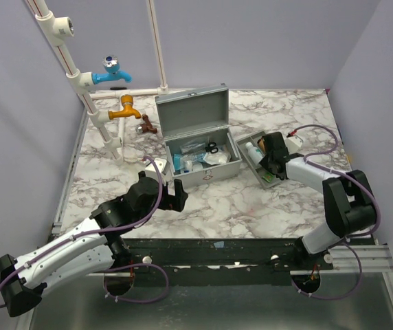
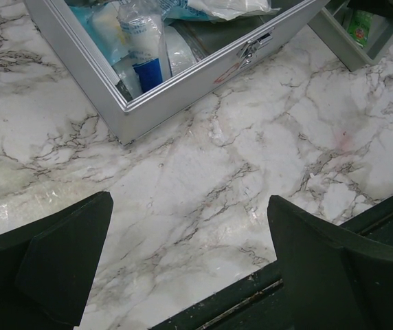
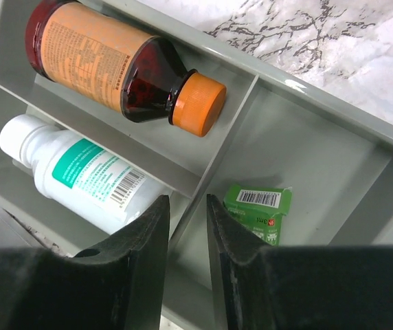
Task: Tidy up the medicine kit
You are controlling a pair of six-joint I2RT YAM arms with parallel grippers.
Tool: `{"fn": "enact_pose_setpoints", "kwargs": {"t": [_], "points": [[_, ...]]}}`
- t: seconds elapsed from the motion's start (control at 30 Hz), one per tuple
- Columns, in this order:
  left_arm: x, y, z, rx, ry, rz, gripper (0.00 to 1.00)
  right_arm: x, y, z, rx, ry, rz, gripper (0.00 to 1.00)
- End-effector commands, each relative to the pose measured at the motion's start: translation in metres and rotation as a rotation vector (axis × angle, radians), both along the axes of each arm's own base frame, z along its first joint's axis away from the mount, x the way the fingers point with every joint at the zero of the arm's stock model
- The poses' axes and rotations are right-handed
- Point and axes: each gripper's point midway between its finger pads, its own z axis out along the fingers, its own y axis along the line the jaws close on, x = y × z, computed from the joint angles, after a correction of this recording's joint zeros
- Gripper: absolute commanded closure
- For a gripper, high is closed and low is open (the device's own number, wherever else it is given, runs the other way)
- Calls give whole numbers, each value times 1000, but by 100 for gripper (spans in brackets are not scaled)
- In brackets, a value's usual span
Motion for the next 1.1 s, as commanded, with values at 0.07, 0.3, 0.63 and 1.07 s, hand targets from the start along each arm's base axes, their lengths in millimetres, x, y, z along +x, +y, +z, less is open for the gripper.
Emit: {"fn": "enact_pose_setpoints", "kwargs": {"t": [0.07, 0.3, 0.63, 1.07], "points": [[1, -1, -1, 6, -3, -6, 1, 10, -3, -9, 9, -6, -39, 71], [2, -2, -3, 17, 5, -9, 1, 14, -12, -21, -16, 21, -43, 84], [2, -1, -2, 21, 8, -5, 1, 20, -17, -2, -52, -55, 56, 99], [1, -5, -1, 9, 7, -23, 1, 29, -13, 16, -130, -27, 202, 99]]}}
